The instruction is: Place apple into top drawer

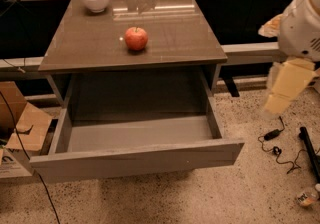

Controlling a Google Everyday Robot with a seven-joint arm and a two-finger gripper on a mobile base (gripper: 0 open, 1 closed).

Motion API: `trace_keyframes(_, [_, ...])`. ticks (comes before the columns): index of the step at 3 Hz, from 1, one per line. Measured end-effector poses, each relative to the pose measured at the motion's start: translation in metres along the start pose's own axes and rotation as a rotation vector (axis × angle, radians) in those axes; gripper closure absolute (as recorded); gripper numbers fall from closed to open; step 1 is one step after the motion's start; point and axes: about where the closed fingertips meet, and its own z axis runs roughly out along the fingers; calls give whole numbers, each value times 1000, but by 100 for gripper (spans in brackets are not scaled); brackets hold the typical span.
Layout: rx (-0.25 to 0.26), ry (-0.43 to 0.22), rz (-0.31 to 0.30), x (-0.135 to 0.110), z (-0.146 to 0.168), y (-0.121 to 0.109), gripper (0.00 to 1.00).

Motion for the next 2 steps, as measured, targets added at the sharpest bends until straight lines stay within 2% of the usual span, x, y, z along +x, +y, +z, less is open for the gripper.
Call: trace_keyframes(2, [3, -133, -73, -56, 41, -17, 0])
